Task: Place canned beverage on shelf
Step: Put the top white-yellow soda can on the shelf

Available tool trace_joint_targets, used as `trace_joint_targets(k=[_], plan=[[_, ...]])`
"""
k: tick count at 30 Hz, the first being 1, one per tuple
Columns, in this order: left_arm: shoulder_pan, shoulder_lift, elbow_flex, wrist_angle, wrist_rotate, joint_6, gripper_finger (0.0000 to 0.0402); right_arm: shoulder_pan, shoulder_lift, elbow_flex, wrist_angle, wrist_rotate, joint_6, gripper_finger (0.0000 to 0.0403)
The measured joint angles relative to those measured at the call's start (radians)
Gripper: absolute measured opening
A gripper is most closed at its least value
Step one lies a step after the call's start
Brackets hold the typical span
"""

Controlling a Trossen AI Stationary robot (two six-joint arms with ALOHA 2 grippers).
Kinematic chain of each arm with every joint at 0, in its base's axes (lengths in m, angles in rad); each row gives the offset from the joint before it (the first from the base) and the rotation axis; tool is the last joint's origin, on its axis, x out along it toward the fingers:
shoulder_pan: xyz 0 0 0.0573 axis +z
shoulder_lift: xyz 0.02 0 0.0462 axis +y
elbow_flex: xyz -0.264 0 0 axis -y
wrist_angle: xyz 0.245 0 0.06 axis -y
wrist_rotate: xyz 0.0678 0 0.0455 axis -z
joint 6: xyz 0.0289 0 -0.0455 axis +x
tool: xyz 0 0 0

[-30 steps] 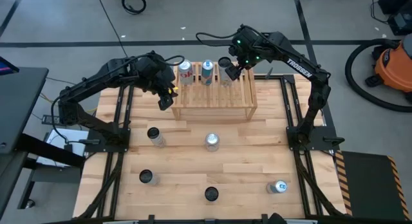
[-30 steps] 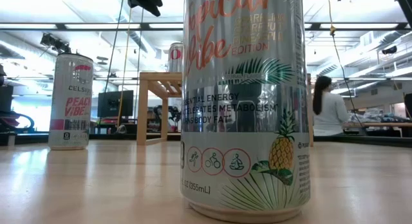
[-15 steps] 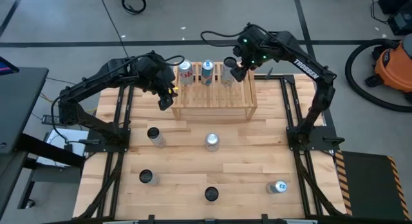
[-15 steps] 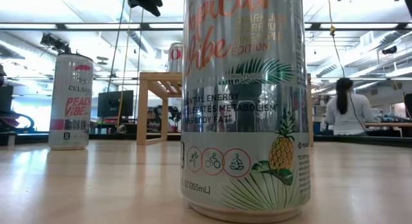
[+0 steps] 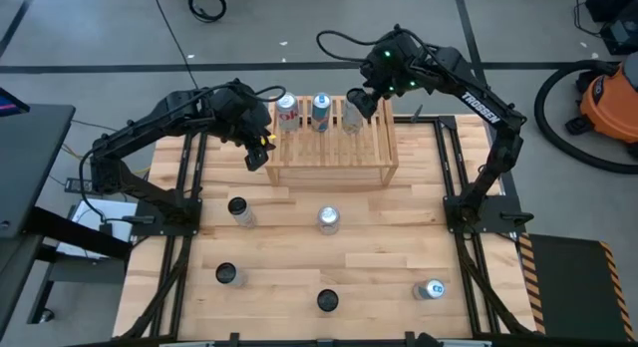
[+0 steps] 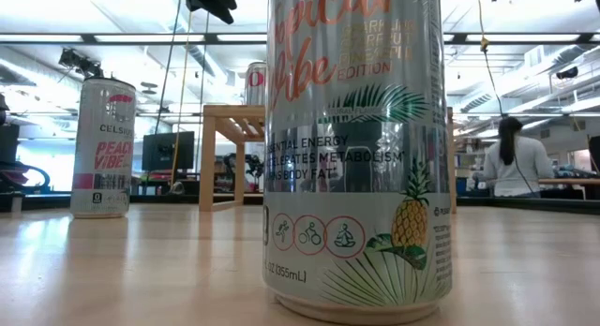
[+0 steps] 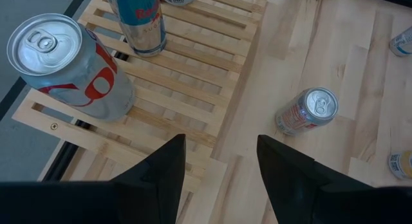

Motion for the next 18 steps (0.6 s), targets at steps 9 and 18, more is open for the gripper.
trace_joint_targets(k=[9, 18], plan=[[0.0, 0.0, 0.0, 0.0, 0.0, 0.0, 0.0192, 0.001, 0.0, -0.001, 0.018, 0.066, -0.021, 0.0316], [0.0, 0.0, 0.0, 0.0, 0.0, 0.0, 0.0192, 0.002, 0.001, -0.086, 0.049, 0.104, 0.005, 0.0316]])
